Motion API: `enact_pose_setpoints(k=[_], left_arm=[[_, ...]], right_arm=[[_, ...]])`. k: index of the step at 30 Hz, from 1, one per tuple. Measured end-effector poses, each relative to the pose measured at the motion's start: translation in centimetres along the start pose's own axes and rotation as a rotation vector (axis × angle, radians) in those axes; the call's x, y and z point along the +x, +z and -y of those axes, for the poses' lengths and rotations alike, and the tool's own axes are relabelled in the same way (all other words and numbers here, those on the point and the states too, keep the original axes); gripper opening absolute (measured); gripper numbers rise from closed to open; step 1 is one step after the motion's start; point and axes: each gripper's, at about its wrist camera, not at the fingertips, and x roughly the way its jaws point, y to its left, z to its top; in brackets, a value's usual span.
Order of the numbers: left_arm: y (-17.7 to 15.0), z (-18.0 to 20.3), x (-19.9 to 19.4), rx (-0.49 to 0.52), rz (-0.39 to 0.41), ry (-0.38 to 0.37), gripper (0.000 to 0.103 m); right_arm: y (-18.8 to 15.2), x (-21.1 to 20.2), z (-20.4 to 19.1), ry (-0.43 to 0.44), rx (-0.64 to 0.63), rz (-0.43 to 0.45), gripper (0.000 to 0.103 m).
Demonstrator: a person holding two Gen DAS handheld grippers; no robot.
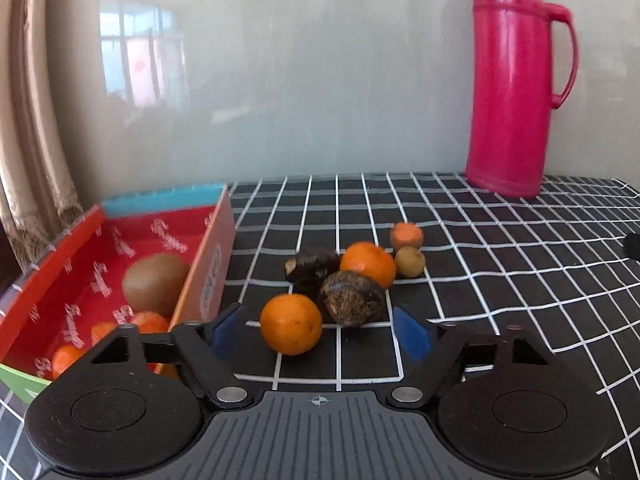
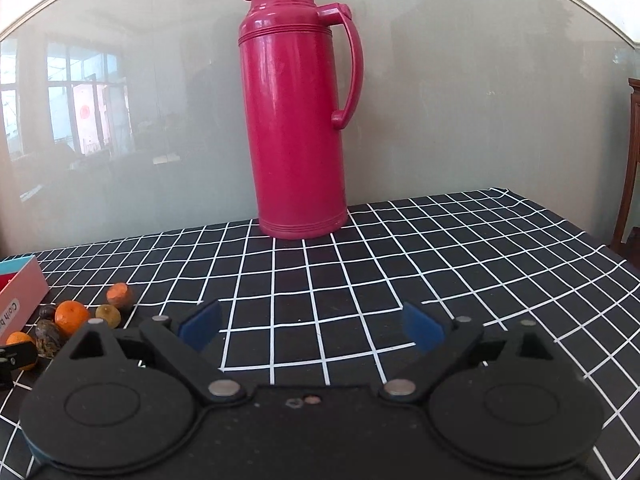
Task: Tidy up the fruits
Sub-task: 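Move the left tool back over the remaining fruit pile, then close the left tool on the small mandarin and lift it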
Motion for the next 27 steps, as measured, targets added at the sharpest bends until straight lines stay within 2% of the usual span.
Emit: enact_pose_setpoints(k=[5, 8, 12, 15, 23, 27], left_arm=[[-0.1, 0.2, 1.1, -0.004, -0.014, 0.018, 0.07], [-0.2, 0.6, 1.5, 0.019, -0.006, 0.056, 0.07], [-0.1, 0.2, 1.2, -0.017, 0.0, 0.047, 0.07], [-0.3, 0.3, 1.6, 0.011, -0.007, 0.083, 0.07], [0.0, 0.5, 2.2, 0.011, -0.017, 0.099, 0.07], [0.3, 0.5, 2.4, 0.031, -0.029, 0.115, 0.059]], right_arm=[[0.1, 0.1, 0.1, 0.002, 0.004, 0.003, 0.097], [0.1, 0.2, 0.1, 0.006, 0.004, 0.001, 0.097], [0.1, 0.3, 0.1, 0.008, 0.002, -0.002, 0.097], [0.1, 0.3, 0.2, 0.011, 0.007, 0.0, 0.098], [0.0, 0.3, -0.2, 0.019, 0.0, 0.004, 0.099], [0.0, 0.4, -0.1, 0.019, 0.002, 0.004, 0.099]])
